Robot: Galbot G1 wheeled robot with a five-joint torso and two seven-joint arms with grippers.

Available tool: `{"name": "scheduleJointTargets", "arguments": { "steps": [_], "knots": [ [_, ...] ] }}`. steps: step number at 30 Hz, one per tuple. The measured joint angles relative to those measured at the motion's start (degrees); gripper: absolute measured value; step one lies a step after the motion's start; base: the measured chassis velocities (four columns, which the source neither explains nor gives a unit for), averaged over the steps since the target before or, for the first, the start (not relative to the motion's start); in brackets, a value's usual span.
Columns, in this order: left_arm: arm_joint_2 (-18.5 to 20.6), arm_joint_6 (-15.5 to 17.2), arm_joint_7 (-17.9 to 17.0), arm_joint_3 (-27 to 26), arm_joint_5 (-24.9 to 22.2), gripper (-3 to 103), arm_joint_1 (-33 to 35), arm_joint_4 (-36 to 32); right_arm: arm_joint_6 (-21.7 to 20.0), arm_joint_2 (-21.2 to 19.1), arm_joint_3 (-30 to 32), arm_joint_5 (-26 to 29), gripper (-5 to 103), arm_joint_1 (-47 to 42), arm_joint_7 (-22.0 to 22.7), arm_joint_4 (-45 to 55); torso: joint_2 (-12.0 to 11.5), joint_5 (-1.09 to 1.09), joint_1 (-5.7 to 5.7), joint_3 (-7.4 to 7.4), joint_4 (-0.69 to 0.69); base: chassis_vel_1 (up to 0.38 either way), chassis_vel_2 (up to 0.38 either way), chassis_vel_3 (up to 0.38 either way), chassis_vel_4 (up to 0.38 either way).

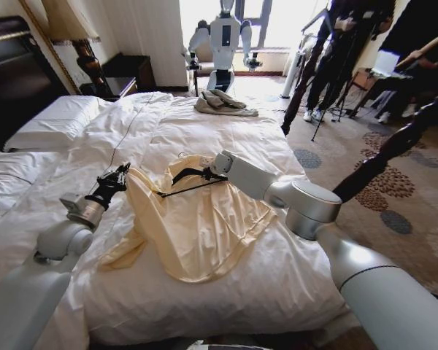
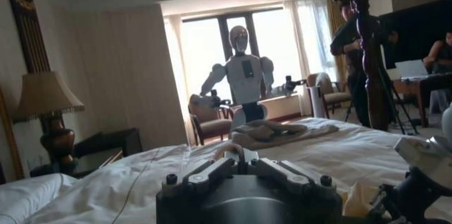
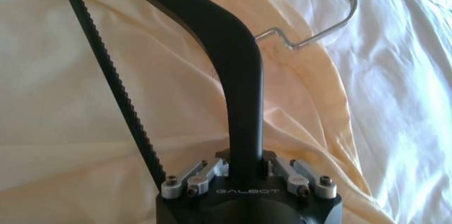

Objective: Pick up the clothes from the bed and hang them on the clothes hanger.

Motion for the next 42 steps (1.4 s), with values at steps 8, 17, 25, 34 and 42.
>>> {"name": "scheduleJointTargets", "arguments": {
  "steps": [8, 17, 25, 34, 42],
  "knots": [
    [-0.15, -0.39, -0.03, 0.20, 0.89, 2, 0.77, -2.71, 2.08, 0.02, 1.95, 2.66, 18, -0.75, -0.98, -0.23, 0.00, 0.01, 0.00, 0.00, 0.04, 0.000, 0.000, 0.000, 0.000],
    [-1.77, -1.02, 2.21, 1.74, 3.52, 2, 3.27, -6.48, 5.64, 0.02, 1.34, 4.85, 15, -2.13, 1.69, -0.85, 0.00, 0.00, 0.00, 0.00, 0.03, 0.000, 0.000, 0.000, 0.000],
    [-1.89, -1.09, 2.47, 1.09, 3.79, 2, 3.53, -5.05, 7.36, 0.02, 1.58, 6.52, 15, -2.18, 5.38, -0.31, 0.00, 0.01, 0.01, 0.00, 0.03, 0.000, 0.000, 0.000, 0.000],
    [-1.97, -1.09, 2.54, 0.84, 2.63, 2, 3.15, -4.35, 7.31, 0.02, 0.98, 6.94, 31, -1.01, 2.92, 1.90, 0.00, 0.00, 0.01, 0.00, 0.03, 0.000, 0.000, 0.000, 0.000],
    [-2.20, -1.07, 2.76, 0.86, 2.44, 2, 2.86, -3.61, 7.74, 0.02, -0.18, 6.90, 57, -1.07, 1.40, 2.05, 0.00, 0.00, 0.00, 0.00, 0.03, 0.000, 0.000, 0.000, 0.000]
  ]
}}
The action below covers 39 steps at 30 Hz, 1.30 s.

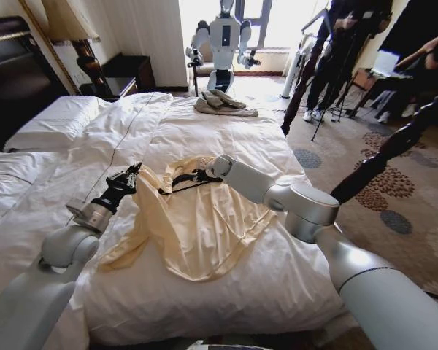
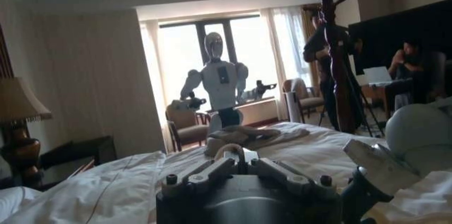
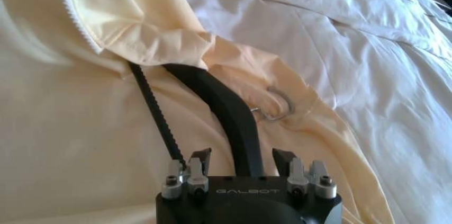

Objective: Pick up the clothes from the bed and hang them on the clothes hanger.

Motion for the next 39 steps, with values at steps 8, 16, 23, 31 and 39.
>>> {"name": "scheduleJointTargets", "arguments": {
  "steps": [8, 16, 23, 31, 39],
  "knots": [
    [-0.17, -0.11, -0.05, -0.35, 0.03, 2, -0.12, 0.35, -3.24, -0.03, 4.17, -0.48, 90, 0.87, 4.42, 6.96, 0.00, 0.00, 0.00, 0.00, -0.01, 0.000, 0.000, 0.000, 0.000],
    [-1.83, -0.38, 0.17, 0.72, 2.26, 2, 1.42, -1.02, -13.28, -2.94, 5.08, 11.97, 100, -0.60, 23.43, 18.00, 0.00, -0.02, -0.01, -0.01, -0.01, 0.000, 0.000, 0.000, 0.000],
    [-3.97, -2.66, 1.85, 3.21, 9.95, 2, 4.67, -2.86, -13.99, -6.52, 7.65, 16.42, 100, -2.83, 36.50, 21.22, 0.00, 0.00, 0.01, 0.00, 0.01, 0.000, 0.000, 0.000, 0.000],
    [-6.22, -4.67, 3.61, 7.90, 18.09, 2, 7.72, -3.60, -12.97, -13.28, 9.16, 19.83, 100, -3.06, 40.91, 27.60, 0.00, 0.01, 0.00, 0.00, -0.01, 0.000, 0.000, 0.000, 0.000],
    [-7.92, -5.08, 2.86, 17.58, 24.66, -1, 9.78, -3.11, -13.31, -22.01, 8.89, 21.13, 100, -3.87, 42.31, 34.43, 0.01, 0.02, -0.01, -0.01, -0.02, 0.000, 0.000, 0.000, 0.000]
  ]
}}
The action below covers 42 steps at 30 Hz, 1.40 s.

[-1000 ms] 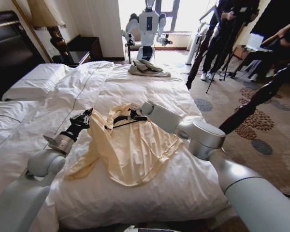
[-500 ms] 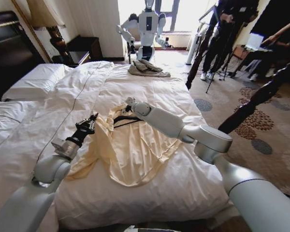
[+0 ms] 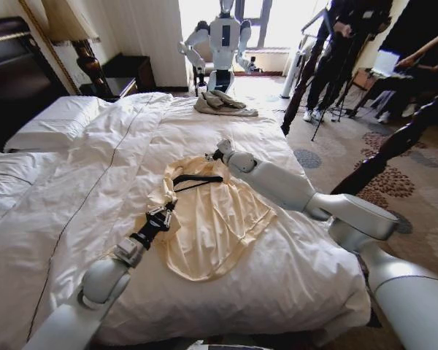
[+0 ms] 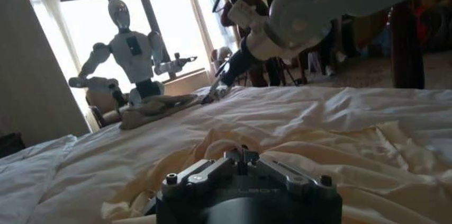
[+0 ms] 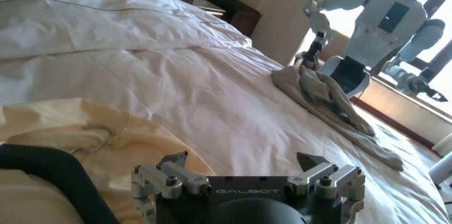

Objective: Pick up the clothes from the bed and hang them on the clothes hanger.

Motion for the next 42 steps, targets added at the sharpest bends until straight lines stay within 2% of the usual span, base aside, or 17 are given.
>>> {"name": "scheduleJointTargets", "arguments": {
  "steps": [2, 4, 6, 9, 10, 12, 16, 19, 21, 22, 24, 25, 27, 29, 31, 37, 42],
  "knots": [
    [-0.47, -0.04, -0.39, 1.57, 0.78, 2, 0.13, 0.56, -0.19, -0.62, 0.24, 0.43, 100, -0.43, 0.70, 0.51, 0.00, 0.01, 0.01, 0.00, 0.01, 0.000, 0.000, 0.000, 0.000],
    [-1.36, -0.41, -0.97, 3.12, 1.26, 12, 0.39, 1.20, -0.82, -1.15, 0.97, 2.18, 100, -1.25, 1.92, 1.01, 0.00, -0.02, 0.01, 0.00, 0.01, 0.000, 0.000, 0.000, 0.000],
    [-1.63, -0.52, -1.05, 3.33, 1.26, 12, 0.60, 1.21, -1.15, -1.26, 1.39, 3.18, 100, -1.70, 2.39, 1.07, 0.00, -0.02, 0.01, 0.00, 0.02, 0.000, 0.000, 0.000, 0.000],
    [-1.96, -1.53, -0.32, 2.18, 0.88, 28, 2.48, 0.66, -1.56, -1.00, 4.03, 7.30, 100, -4.00, 3.16, -1.10, 0.00, -0.01, 0.00, 0.00, 0.02, 0.000, 0.000, 0.000, 0.000],
    [-1.96, -1.53, -0.32, 2.18, 0.88, 28, 2.48, 0.66, -1.56, -1.00, 4.03, 7.30, 100, -4.00, 3.16, -1.10, 0.00, -0.01, 0.00, 0.00, 0.02, 0.000, 0.000, 0.000, 0.000],
    [-1.95, -1.94, 0.04, 0.53, 0.20, 39, 3.42, 0.34, -0.57, -0.02, 6.32, 10.00, 100, -5.43, 2.39, -4.39, 0.00, -0.01, 0.00, 0.00, 0.02, 0.000, 0.000, 0.000, 0.000],
    [-1.76, -1.79, -0.96, -2.83, -1.81, 50, 3.49, 0.00, 0.65, 3.40, 11.60, 11.77, 100, -7.33, 1.36, -10.91, 0.00, -0.01, 0.01, 0.01, 0.01, 0.000, 0.000, 0.000, 0.000],
    [-1.44, 0.96, -4.29, -5.57, -5.38, 67, 1.61, -0.12, 3.06, 7.64, 15.73, 11.55, 100, -8.02, 0.19, -17.61, 0.00, -0.03, 0.01, 0.01, 0.03, 0.000, 0.000, 0.000, 0.000],
    [-1.36, 1.88, -5.16, -6.29, -6.65, 67, 1.02, -0.01, 3.78, 8.76, 16.55, 11.15, 100, -8.11, -0.65, -19.22, 0.00, -0.03, 0.01, 0.01, 0.02, 0.000, 0.000, 0.000, 0.000],
    [-1.20, 3.07, -6.34, -7.35, -8.49, 77, 0.37, 0.43, 4.62, 10.23, 17.57, 10.56, 100, -8.22, -2.11, -21.27, 0.00, -0.03, 0.01, 0.01, 0.02, 0.000, 0.000, 0.000, 0.000],
    [-0.99, 3.61, -7.16, -8.18, -9.69, 77, -0.07, 1.07, 5.11, 11.52, 18.63, 9.58, 100, -8.35, -3.22, -23.03, 0.00, -0.03, 0.01, 0.01, 0.02, 0.000, 0.000, 0.000, 0.000],
    [-0.71, 3.79, -7.77, -8.97, -10.43, 88, -0.36, 1.77, 5.65, 13.34, 20.31, 7.34, 100, -8.46, -4.16, -25.73, 0.00, -0.03, 0.01, 0.01, 0.02, 0.000, 0.000, 0.000, 0.000],
    [-0.50, 3.82, -8.07, -9.40, -10.80, 88, -0.45, 2.06, 6.35, 14.65, 21.26, 5.57, 100, -8.48, -4.40, -27.87, 0.00, -0.04, 0.01, 0.01, 0.01, 0.000, 0.000, 0.000, 0.000],
    [0.02, 3.84, -8.57, -10.04, -11.58, 97, -0.52, 2.30, 7.56, 16.76, 22.52, 3.20, 100, -8.49, -4.11, -31.25, 0.00, -0.03, 0.02, 0.01, 0.03, 0.000, 0.000, 0.000, 0.000],
    [0.28, 3.82, -8.77, -10.26, -11.77, 99, -0.49, 2.38, 7.71, 17.66, 22.83, 2.31, 100, -8.41, -3.58, -32.25, 0.00, -0.03, 0.01, 0.01, 0.03, 0.000, 0.000, 0.000, 0.000],
    [0.32, 3.79, -9.02, -10.26, -11.78, 100, -0.47, 2.36, 6.69, 18.33, 23.43, 1.64, 100, -8.32, 0.64, -32.96, 0.00, -0.02, 0.01, 0.01, 0.02, 0.000, 0.000, 0.000, 0.000],
    [0.55, 3.80, -9.03, -10.10, -11.76, 100, -0.58, 2.25, 6.23, 16.97, 23.55, 3.26, 100, -9.41, 3.63, -30.78, 0.00, -0.01, 0.01, 0.01, 0.01, 0.000, 0.000, 0.000, 0.000]
  ]
}}
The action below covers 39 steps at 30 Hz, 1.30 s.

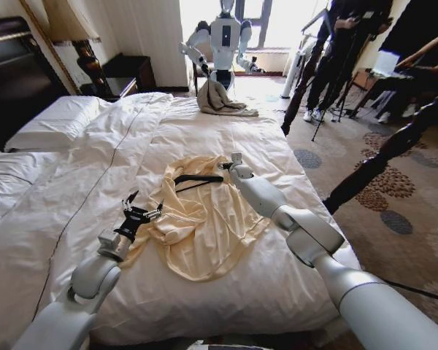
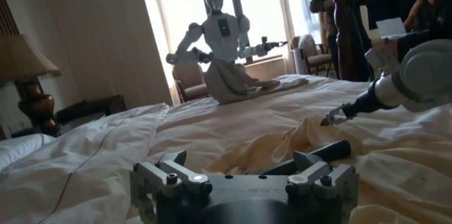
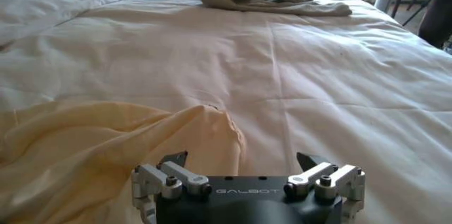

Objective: Pick up the clothes from the bed and hang them on the clothes hanger.

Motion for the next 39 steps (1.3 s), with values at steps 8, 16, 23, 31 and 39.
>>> {"name": "scheduleJointTargets", "arguments": {
  "steps": [8, 16, 23, 31, 39],
  "knots": [
    [0.32, 0.15, -0.01, 0.25, -0.08, 100, -0.31, 0.00, 1.43, -1.05, 0.19, 4.61, 91, -1.26, -3.11, 0.58, 0.00, 0.00, 0.00, 0.00, 0.01, 0.000, 0.000, 0.000, 0.000],
    [0.44, 0.18, -0.32, 0.19, -0.20, 100, -0.19, -0.10, 1.88, -1.23, -0.21, 5.82, 59, -1.44, -3.62, 0.90, 0.00, 0.00, 0.00, 0.00, 0.01, 0.000, 0.000, 0.000, 0.000],
    [1.25, 0.18, -0.49, 0.03, -0.97, 100, -0.59, -0.11, 2.15, -1.39, -0.43, 6.34, 31, -1.77, -3.18, 1.94, 0.00, 0.00, 0.00, 0.00, 0.01, 0.000, 0.000, 0.000, 0.000],
    [1.45, 0.18, -0.62, -0.11, -1.33, 100, -0.52, -0.18, 2.12, -2.45, -0.57, 7.33, 4, -2.24, -2.00, 3.50, 0.00, 0.00, 0.00, -0.01, 0.01, 0.000, 0.000, 0.000, 0.000],
    [1.55, 0.17, -0.66, -0.04, -1.40, 100, -0.70, -0.10, 2.15, -3.45, -0.73, 7.63, -2, -2.92, -1.35, 5.94, 0.00, 0.00, 0.00, 0.00, 0.01, 0.000, 0.000, 0.000, 0.000]
  ]
}}
